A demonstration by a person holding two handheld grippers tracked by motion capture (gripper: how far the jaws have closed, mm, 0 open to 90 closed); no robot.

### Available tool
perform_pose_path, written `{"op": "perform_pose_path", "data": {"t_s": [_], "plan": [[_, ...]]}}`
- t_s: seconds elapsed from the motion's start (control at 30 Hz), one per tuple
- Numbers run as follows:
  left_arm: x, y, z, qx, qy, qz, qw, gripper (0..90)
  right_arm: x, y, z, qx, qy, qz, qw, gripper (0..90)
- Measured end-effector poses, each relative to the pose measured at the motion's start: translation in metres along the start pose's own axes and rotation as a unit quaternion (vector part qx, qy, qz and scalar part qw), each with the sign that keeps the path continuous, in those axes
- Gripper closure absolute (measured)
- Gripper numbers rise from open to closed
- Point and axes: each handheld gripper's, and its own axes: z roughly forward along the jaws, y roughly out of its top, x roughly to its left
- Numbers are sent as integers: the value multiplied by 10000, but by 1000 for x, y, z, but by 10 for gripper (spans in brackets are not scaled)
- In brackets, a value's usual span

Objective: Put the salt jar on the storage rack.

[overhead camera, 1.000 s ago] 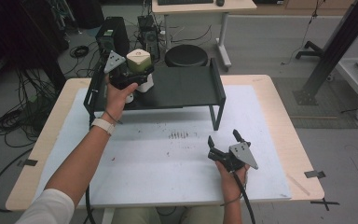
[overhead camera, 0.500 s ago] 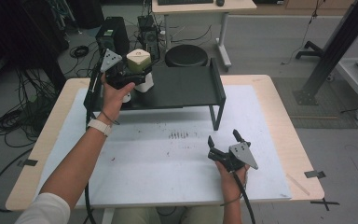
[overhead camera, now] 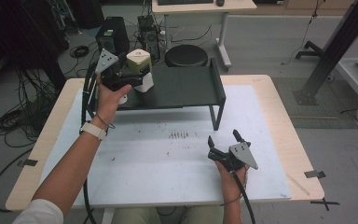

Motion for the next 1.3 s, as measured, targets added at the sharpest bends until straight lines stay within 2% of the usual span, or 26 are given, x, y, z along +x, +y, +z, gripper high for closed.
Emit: {"op": "perform_pose_path", "data": {"t_s": [0.07, 0.27, 0.47, 0.63, 0.77, 1.3], "plan": [[-3, 4, -4, -39, 16, 54, 10000, 2, 0, 0, 0, 0, 0, -3, 10000, 53], [-9, 17, -19, -138, 101, 47, 9998, 2, 0, 0, 0, 2, -5, -8, 10000, 53], [-15, 26, -39, -250, 82, 50, 9996, 2, 0, 0, 0, 0, -8, -8, 10000, 53], [-19, 27, -52, -293, -10, -61, 9996, 2, 0, 0, 0, 5, -9, -9, 10000, 54], [-23, 27, -63, -306, -39, -38, 9995, 2, 0, 0, 0, 6, -9, -10, 10000, 55], [-26, 28, -98, -411, 64, -186, 9990, 2, 0, 0, 0, -11, -9, -31, 10000, 54]]}}
